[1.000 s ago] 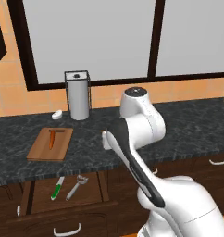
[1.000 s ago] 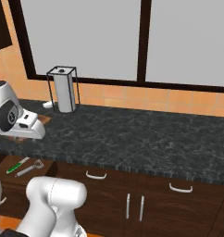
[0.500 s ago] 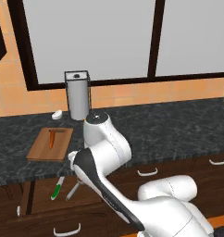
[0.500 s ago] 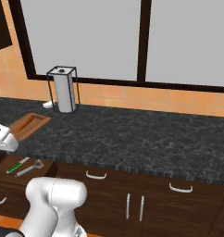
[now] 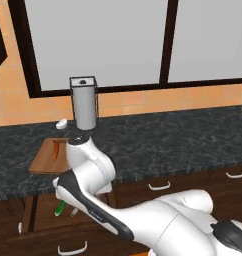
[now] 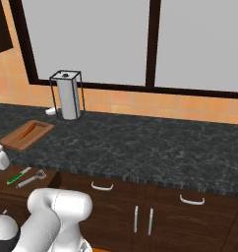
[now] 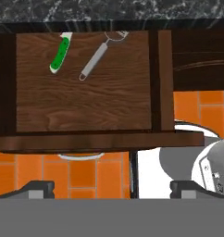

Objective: Place the appropriate cutting tool for cutting the carrot skin on the cutting board.

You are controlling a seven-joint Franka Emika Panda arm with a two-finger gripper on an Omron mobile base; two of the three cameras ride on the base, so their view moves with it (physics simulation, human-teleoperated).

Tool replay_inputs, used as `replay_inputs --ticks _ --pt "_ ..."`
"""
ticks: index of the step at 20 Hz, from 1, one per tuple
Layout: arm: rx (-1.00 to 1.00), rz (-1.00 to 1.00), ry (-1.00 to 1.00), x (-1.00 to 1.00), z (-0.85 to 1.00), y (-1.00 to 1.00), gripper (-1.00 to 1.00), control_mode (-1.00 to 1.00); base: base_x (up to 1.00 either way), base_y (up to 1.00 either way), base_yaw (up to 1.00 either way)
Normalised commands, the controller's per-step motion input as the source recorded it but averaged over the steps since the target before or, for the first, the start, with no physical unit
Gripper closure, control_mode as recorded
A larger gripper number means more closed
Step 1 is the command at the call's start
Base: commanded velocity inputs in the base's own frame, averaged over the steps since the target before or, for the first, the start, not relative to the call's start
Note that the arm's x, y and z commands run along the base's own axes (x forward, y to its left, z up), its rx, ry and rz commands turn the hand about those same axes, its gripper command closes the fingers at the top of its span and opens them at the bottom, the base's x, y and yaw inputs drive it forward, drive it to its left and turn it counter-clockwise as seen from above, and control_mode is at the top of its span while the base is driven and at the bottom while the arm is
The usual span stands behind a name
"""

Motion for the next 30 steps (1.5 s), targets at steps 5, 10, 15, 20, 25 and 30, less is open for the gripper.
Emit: replay_inputs --ticks 5,10,15,20,25,30 --pt "0.01 0.00 0.11 0.19 -0.56 0.15 -1.00 -1.00 0.00 0.00 0.00" --pt "0.05 0.00 0.09 0.33 -0.54 0.01 -1.00 -1.00 0.00 0.00 0.00" --pt "0.02 0.00 0.08 0.16 -0.59 0.00 -1.00 -1.00 0.00 0.00 0.00" --pt "0.00 0.00 0.09 0.06 -0.60 0.01 -1.00 -1.00 0.00 0.00 0.00" --pt "0.00 0.00 0.12 0.00 -0.49 0.02 -1.00 -1.00 0.00 0.00 0.00" --pt "0.00 0.00 0.08 -0.26 -0.22 0.04 -1.00 -1.00 0.00 0.00 0.00"
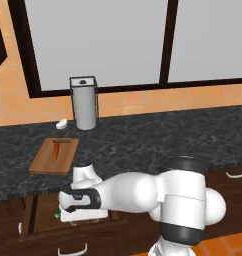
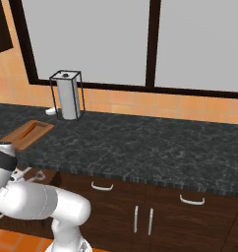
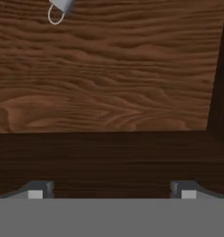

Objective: Place the appropriate cutting tool for cutting the carrot skin on the cutting board.

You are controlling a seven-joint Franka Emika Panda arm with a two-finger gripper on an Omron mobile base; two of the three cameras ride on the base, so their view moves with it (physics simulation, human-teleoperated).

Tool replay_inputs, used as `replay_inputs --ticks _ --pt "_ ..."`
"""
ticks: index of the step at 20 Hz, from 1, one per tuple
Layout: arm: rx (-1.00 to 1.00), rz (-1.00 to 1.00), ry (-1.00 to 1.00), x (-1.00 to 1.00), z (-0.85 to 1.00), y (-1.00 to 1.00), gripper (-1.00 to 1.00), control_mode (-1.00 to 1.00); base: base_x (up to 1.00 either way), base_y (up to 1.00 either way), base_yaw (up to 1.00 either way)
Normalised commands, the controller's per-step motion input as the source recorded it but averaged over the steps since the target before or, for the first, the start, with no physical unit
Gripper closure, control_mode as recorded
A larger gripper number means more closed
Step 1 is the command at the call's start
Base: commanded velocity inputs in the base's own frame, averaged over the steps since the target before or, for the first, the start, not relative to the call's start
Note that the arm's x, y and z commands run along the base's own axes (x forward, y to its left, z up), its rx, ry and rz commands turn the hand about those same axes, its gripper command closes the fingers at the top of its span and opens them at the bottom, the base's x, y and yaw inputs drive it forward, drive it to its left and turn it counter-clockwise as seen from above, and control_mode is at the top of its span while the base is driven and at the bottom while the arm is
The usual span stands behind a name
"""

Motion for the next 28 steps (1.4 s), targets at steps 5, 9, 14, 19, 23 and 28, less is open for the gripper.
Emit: replay_inputs --ticks 5,9,14,19,23,28 --pt "0.00 0.00 0.08 -0.79 0.00 0.00 -1.00 -1.00 0.00 0.00 0.00" --pt "0.03 0.00 0.11 -0.98 0.00 0.00 -1.00 -1.00 0.00 0.00 0.00" --pt "0.04 0.00 0.13 -0.89 0.00 0.00 -1.00 -1.00 0.00 0.00 0.00" --pt "0.00 0.00 -0.12 -0.18 0.06 0.08 -1.00 -1.00 0.00 0.00 0.00" --pt "-0.01 -0.08 -0.05 0.47 0.30 0.28 -1.00 -1.00 0.00 0.00 0.00" --pt "-0.03 -0.10 -0.09 0.50 0.12 0.18 -1.00 -1.00 0.00 0.00 0.00"
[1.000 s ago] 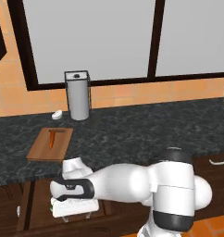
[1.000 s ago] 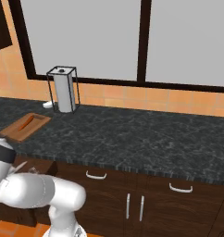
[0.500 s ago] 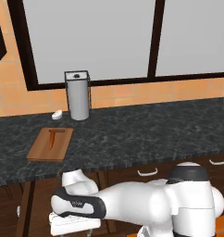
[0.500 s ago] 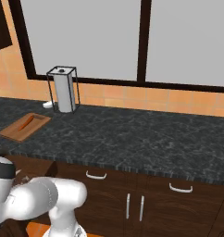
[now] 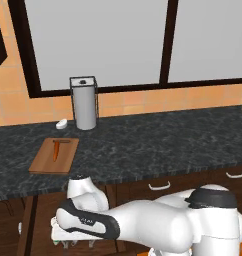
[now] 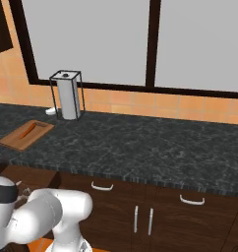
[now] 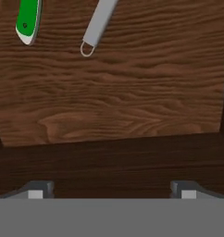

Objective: Place the appropriate cutting tool for cutting the carrot skin on the cutting board.

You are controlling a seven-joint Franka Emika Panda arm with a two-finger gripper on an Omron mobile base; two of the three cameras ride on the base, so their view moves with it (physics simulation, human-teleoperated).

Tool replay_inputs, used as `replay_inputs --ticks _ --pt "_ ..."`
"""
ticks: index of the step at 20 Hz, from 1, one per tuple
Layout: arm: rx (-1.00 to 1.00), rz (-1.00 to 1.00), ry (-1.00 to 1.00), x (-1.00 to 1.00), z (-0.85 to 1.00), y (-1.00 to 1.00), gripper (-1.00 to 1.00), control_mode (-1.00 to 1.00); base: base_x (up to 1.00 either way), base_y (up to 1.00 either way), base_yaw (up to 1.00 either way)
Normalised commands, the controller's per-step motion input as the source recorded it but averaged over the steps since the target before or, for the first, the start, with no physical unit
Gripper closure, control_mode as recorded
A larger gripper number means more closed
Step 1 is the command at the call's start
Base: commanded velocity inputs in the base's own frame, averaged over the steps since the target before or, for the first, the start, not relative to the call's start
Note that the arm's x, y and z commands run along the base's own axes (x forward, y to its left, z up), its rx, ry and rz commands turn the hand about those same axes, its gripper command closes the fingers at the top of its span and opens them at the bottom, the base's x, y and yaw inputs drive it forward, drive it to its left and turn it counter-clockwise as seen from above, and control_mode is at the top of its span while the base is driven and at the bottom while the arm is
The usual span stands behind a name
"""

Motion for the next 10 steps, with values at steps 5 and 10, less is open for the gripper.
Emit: replay_inputs --ticks 5,10 --pt "-0.05 -0.10 -0.03 0.39 0.00 0.17 -1.00 -1.00 0.00 0.00 0.00" --pt "-0.09 -0.18 0.08 0.29 0.00 0.03 -1.00 -1.00 0.00 0.00 0.00"
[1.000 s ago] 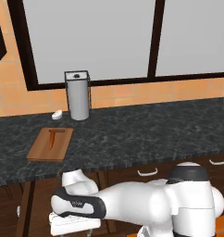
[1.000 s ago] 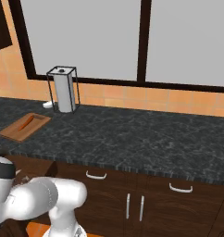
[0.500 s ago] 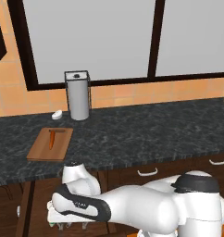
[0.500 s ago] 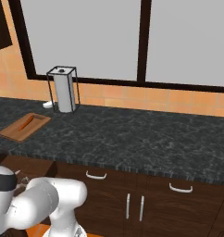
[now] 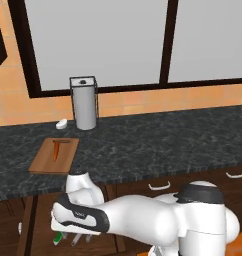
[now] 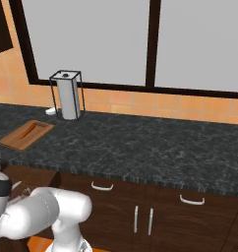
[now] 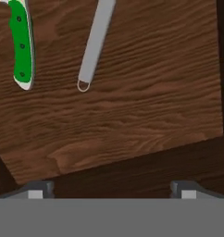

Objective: Place the appropriate cutting tool for cutting the carrot skin on the cutting board.

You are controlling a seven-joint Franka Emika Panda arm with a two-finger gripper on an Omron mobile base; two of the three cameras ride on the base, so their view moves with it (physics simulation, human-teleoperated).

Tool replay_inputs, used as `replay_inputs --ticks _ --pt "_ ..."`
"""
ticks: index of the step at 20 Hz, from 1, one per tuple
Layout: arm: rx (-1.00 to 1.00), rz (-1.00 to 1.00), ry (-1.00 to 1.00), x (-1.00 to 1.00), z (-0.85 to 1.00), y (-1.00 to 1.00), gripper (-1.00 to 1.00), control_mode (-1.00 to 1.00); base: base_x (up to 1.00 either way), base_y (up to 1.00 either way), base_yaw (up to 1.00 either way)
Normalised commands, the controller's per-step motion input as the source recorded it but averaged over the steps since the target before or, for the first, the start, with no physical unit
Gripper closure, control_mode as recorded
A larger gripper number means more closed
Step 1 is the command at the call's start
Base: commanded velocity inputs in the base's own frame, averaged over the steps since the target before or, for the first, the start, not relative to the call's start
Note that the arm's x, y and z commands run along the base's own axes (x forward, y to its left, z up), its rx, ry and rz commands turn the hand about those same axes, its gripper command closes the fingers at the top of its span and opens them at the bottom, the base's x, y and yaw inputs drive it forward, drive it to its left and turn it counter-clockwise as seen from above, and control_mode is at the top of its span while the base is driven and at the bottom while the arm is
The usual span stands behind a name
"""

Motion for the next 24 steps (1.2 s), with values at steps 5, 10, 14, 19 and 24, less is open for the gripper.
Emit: replay_inputs --ticks 5,10,14,19,24 --pt "-0.10 -0.16 0.09 0.23 -0.17 0.00 -1.00 -1.00 0.00 0.00 0.00" --pt "-0.08 -0.15 0.03 0.23 -0.22 0.00 -1.00 -1.00 0.00 0.00 0.00" --pt "-0.07 -0.14 0.01 0.31 -0.21 0.00 -1.00 -1.00 0.00 0.00 0.00" --pt "-0.08 -0.11 0.01 0.24 -0.39 0.00 -1.00 -1.00 0.00 0.00 0.00" --pt "-0.08 -0.09 0.02 0.27 -0.37 0.02 -1.00 -1.00 0.00 0.00 0.00"
